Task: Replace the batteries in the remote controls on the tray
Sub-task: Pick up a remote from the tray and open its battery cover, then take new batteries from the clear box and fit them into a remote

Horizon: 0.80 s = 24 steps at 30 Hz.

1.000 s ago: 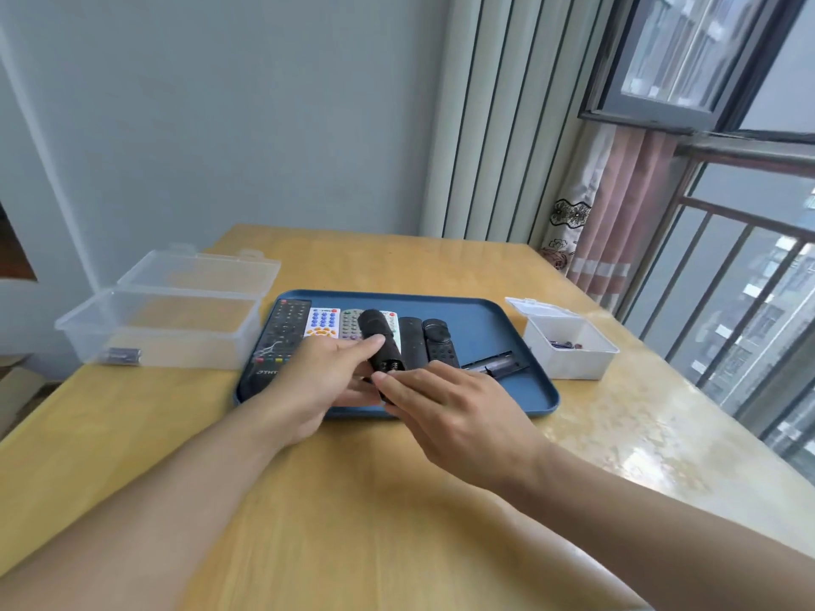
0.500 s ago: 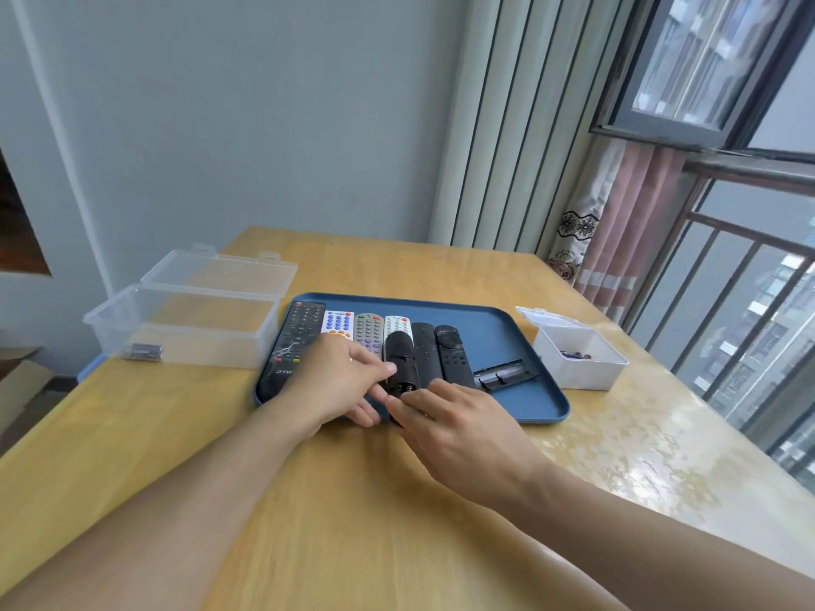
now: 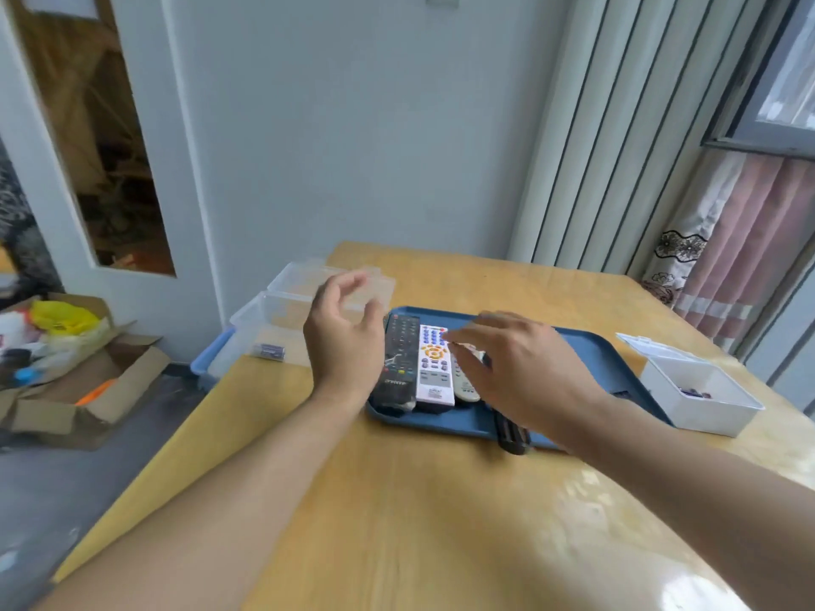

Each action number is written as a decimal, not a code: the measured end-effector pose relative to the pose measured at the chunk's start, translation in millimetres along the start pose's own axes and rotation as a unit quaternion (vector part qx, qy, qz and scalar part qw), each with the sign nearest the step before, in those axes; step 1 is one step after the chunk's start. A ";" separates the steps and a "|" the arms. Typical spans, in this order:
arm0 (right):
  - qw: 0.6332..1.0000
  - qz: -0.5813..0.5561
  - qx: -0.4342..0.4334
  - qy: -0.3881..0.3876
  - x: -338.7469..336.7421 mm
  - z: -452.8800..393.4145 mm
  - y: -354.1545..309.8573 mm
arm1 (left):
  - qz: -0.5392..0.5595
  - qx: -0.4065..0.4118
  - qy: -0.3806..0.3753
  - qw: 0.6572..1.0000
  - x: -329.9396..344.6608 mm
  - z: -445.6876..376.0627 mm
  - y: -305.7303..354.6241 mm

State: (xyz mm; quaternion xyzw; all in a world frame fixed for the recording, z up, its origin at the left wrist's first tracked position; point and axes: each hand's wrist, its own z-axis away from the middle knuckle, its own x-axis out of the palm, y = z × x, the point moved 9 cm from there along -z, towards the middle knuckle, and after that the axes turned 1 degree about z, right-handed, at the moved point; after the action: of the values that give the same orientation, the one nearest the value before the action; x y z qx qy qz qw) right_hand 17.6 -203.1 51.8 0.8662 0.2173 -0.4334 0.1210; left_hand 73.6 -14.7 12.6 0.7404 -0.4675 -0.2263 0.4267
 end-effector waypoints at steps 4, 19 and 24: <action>0.988 -0.082 0.031 -0.130 54.1 -54.3 -29.9 | -0.115 -0.041 0.125 0.985 -79.6 -49.6 -47.7; 0.919 -0.079 -0.024 -0.385 198.2 -165.4 -112.8 | 0.074 -0.292 0.211 0.930 -114.0 -47.2 -129.3; 0.906 0.014 -0.094 -0.413 214.9 -170.7 -137.3 | 0.102 -0.310 0.245 0.913 -120.1 -43.8 -134.2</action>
State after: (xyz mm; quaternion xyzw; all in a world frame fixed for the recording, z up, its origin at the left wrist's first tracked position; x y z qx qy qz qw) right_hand 184.6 43.5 -22.1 0.5972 0.1753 -0.7280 0.2874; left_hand 117.5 136.7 -84.9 0.5515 -0.3280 -0.1265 0.7564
